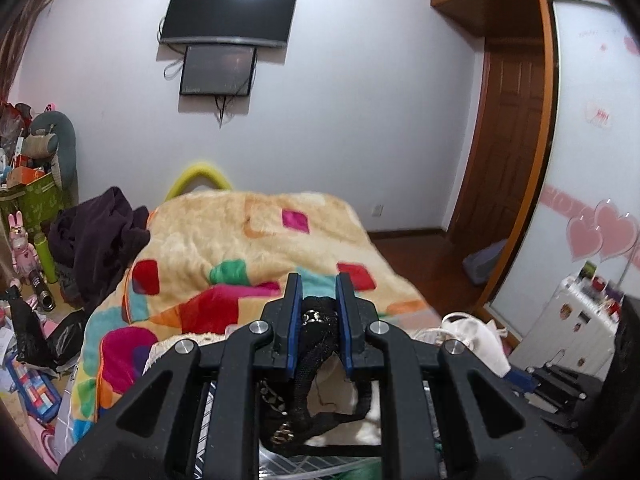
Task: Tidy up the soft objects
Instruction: 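Carry the bra with the left gripper into the clear box while the right gripper drops the cloth bag in, then grasp the green knit sock with the right gripper while the left gripper reaches for the plush ball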
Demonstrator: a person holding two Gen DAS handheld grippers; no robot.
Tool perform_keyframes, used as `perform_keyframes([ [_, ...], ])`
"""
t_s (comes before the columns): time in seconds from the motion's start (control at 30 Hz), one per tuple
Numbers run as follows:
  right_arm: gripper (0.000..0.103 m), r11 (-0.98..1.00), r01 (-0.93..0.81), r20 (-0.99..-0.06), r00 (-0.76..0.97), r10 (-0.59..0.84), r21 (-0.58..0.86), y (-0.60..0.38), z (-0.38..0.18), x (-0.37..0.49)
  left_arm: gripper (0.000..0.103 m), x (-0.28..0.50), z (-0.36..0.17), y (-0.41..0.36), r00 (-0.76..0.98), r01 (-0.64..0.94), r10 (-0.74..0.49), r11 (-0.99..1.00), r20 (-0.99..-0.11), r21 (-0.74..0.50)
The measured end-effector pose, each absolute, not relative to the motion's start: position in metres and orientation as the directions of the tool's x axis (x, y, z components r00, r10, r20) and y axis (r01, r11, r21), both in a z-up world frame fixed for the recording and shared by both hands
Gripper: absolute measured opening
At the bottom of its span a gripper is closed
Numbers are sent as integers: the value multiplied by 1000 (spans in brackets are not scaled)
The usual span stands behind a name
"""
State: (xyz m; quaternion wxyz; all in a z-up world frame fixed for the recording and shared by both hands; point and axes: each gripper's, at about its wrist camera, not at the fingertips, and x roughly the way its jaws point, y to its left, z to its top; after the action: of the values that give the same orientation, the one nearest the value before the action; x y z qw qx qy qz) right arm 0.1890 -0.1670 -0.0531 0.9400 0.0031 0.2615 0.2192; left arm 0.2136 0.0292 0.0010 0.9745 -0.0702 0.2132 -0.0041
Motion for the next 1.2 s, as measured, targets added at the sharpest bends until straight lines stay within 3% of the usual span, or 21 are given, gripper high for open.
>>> perform_keyframes([
  [0.37, 16, 909, -404, -609, 697, 378, 103, -158, -77, 209, 16, 254, -68, 38, 754, -47, -43, 992, -656, -119],
  [0.7, 21, 906, -412, -642, 669, 374, 99, -158, -82, 207, 17, 242, -77, 17, 734, 16, -33, 999, -679, -32],
  [0.8, 27, 903, -417, -630, 675, 385, 105, -160, -76, 204, 25, 236, -73, 17, 734, 25, -37, 999, -678, -28],
  [0.87, 41, 902, -419, -614, 685, 392, 109, -163, -71, 199, 45, 231, -68, 20, 738, 27, -53, 998, -673, -48],
  [0.93, 50, 897, -425, -583, 700, 413, 124, -168, -63, 193, 56, 224, -63, 23, 755, 20, -51, 998, -653, -54],
  [1.03, 53, 894, -428, -550, 718, 427, 135, -173, -53, 185, 58, 209, -52, 23, 782, 20, -41, 999, -621, -40],
  [1.2, 64, 901, -423, -501, 763, 409, 93, -176, -38, 167, 72, 178, -40, 26, 817, 25, -40, 999, -575, -34],
])
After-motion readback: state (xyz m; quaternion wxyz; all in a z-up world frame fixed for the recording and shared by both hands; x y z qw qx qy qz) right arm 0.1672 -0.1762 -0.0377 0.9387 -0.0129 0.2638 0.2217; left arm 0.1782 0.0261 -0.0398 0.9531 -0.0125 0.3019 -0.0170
